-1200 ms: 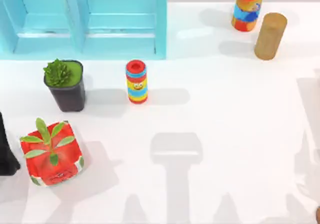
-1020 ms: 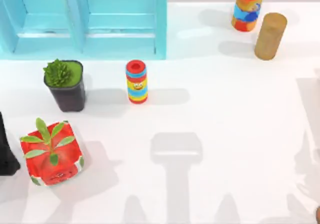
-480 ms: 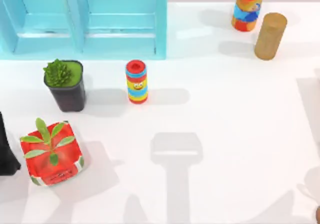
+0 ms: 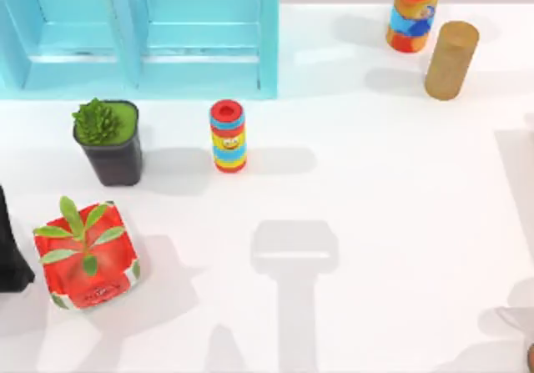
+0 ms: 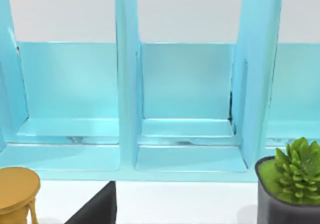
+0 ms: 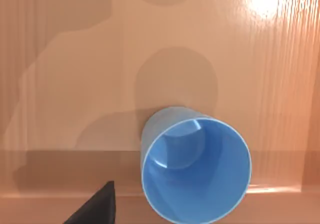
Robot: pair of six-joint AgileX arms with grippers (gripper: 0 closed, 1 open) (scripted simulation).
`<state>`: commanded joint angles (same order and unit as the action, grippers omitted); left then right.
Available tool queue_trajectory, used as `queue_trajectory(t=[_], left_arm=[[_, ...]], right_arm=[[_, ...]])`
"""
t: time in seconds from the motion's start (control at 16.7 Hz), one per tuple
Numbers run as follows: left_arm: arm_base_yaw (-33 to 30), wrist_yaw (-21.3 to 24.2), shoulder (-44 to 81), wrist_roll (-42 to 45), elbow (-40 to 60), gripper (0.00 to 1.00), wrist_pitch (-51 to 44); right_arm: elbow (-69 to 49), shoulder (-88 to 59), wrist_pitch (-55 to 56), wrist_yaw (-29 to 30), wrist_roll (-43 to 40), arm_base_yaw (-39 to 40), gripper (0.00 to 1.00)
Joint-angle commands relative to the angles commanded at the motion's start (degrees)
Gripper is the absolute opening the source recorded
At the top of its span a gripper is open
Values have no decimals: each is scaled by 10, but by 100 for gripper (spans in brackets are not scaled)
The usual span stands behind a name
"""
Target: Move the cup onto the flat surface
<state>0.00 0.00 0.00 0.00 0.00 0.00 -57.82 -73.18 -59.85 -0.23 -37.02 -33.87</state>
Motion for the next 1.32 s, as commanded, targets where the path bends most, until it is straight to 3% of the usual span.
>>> queue_trajectory(t=[0.3,0.72,1.32], left_arm=[[0,0,0,0,0,100,0],[0,0,0,0,0,100,0],[0,0,0,0,0,100,0]], right_arm=[[-108,-133,-112,0,-69,-63,100],[-115,-143,-119,0,-74,-66,100],[29,-204,82,0,-56,-50,100]])
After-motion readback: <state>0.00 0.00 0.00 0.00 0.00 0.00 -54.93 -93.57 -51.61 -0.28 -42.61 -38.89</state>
